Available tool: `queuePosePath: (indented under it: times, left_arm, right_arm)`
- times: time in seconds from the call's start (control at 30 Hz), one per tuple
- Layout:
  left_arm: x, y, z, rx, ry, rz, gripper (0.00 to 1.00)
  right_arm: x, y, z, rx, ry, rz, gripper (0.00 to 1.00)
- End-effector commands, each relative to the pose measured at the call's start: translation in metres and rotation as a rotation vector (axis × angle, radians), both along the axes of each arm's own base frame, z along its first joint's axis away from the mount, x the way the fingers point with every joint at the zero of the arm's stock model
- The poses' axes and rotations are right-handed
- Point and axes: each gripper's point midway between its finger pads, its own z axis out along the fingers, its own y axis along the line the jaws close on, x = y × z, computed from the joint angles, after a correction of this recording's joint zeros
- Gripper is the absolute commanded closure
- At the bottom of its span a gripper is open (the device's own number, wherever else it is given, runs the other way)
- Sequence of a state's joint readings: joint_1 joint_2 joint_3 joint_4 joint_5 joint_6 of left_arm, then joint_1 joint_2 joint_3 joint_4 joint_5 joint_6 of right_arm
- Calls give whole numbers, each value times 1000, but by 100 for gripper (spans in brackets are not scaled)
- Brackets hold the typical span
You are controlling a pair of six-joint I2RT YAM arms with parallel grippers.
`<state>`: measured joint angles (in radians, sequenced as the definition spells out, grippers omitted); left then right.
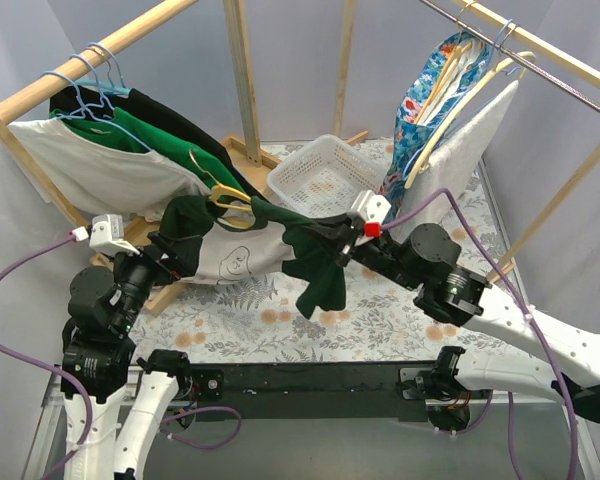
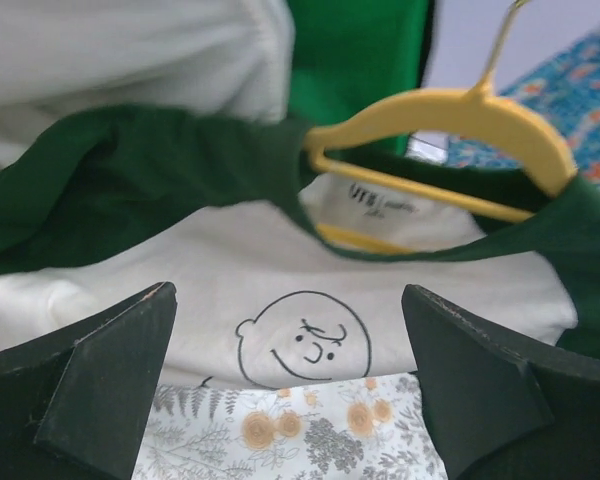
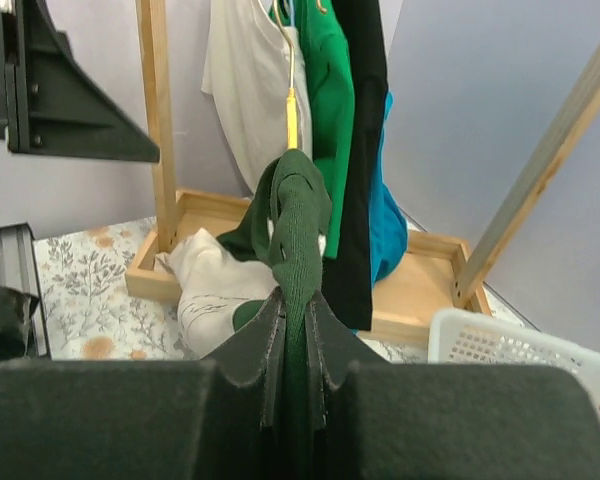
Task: Remove the t-shirt from the hanger
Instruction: Pick up the hanger from the clothesline.
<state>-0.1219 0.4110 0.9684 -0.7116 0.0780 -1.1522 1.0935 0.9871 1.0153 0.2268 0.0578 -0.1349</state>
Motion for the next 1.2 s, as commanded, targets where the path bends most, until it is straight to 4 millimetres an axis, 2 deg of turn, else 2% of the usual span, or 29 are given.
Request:
queuePosePath:
  times: [0.0, 0.03, 0.07, 0.17, 0.2, 0.27, 0.3, 0.43, 0.53, 0.63, 0.73, 0.77, 0.83, 0.87, 0.97, 1.0, 1.17]
  left_arm:
    - [7, -34, 20, 22, -91, -208, 5]
    - [9, -39, 23, 11, -102, -231, 5]
    - [10, -45, 33, -8, -141, -261, 5]
    - [20, -52, 43, -31, -161, -291, 5]
    - [23, -53, 45, -32, -160, -294, 6]
    - [31, -55, 51, -34, -156, -303, 7]
    - [33, -56, 53, -37, -154, -308, 8]
    - [39, -58, 64, -40, -170, -312, 8]
    - [39, -58, 74, -35, -194, -314, 8]
    - [36, -57, 85, -21, -227, -312, 8]
    - [30, -57, 95, -13, -257, -322, 8]
    - [28, -58, 97, -8, -263, -331, 8]
    - [23, -60, 99, -4, -275, -350, 8]
    - [20, -62, 100, -4, -281, -366, 8]
    - [11, -70, 93, 18, -290, -429, 8]
    - [9, -72, 90, 24, -289, -444, 8]
    - [-9, -85, 60, 61, -277, -569, 8]
  right_arm:
    - [-5, -37, 14, 45, -24, -71, 99]
    - [-8, -50, 23, 78, -33, -88, 99]
    - [-8, -57, 24, 89, -42, -105, 99]
    - [-16, -81, 56, 159, -109, -129, 99]
    - [-20, -91, 80, 190, -148, -136, 99]
    - [-25, -100, 103, 218, -194, -136, 99]
    - [-34, -109, 129, 255, -246, -123, 99]
    - [-49, -118, 171, 301, -334, -89, 99]
    - [-55, -122, 186, 320, -369, -77, 99]
    - [-57, -121, 188, 318, -376, -65, 99]
    - [-53, -116, 175, 284, -345, -63, 99]
    - [-50, -108, 159, 259, -311, -52, 99]
    - [-49, -104, 143, 241, -277, -40, 99]
    - [-47, -94, 123, 217, -235, -19, 99]
    - [-48, -87, 100, 205, -184, 12, 99]
    - [-48, -81, 87, 195, -152, 30, 99]
    - [-59, -66, 62, 173, -94, 125, 99]
